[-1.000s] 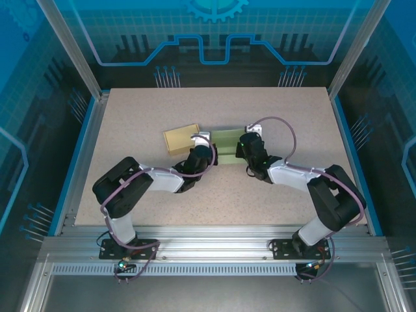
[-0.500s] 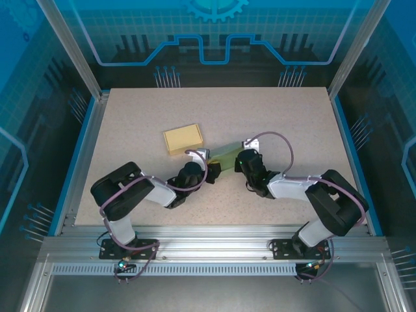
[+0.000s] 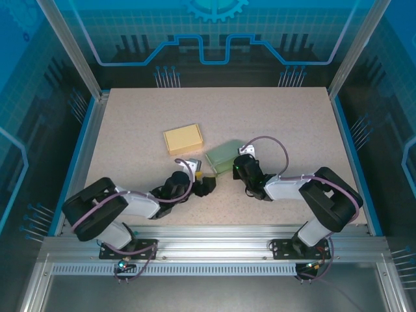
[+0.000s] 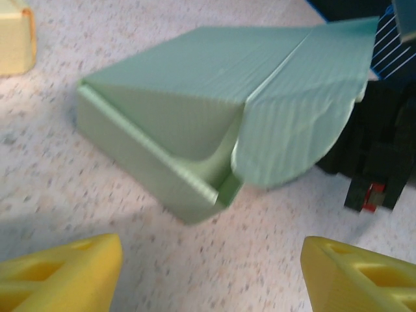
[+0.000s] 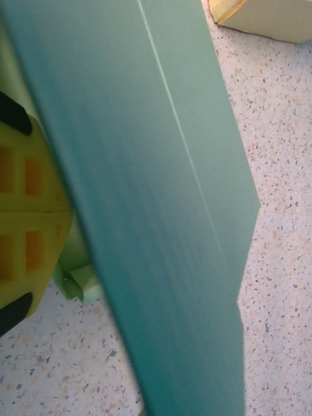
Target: Fold the paper box
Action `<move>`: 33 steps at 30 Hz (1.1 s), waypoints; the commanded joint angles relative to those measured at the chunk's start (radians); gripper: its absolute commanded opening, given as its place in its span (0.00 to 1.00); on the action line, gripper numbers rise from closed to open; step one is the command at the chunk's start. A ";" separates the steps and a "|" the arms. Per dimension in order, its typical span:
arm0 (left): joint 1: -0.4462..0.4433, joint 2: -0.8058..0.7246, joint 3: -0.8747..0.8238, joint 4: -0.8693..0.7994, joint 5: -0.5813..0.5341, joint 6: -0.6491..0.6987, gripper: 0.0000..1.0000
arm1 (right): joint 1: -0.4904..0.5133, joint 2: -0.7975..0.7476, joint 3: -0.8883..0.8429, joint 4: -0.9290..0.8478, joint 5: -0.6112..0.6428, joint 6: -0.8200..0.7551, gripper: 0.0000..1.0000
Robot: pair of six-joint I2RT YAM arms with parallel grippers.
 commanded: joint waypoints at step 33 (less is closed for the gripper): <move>0.109 0.263 0.913 -0.844 0.260 0.204 0.50 | 0.021 -0.496 0.122 -0.716 -0.027 0.029 0.93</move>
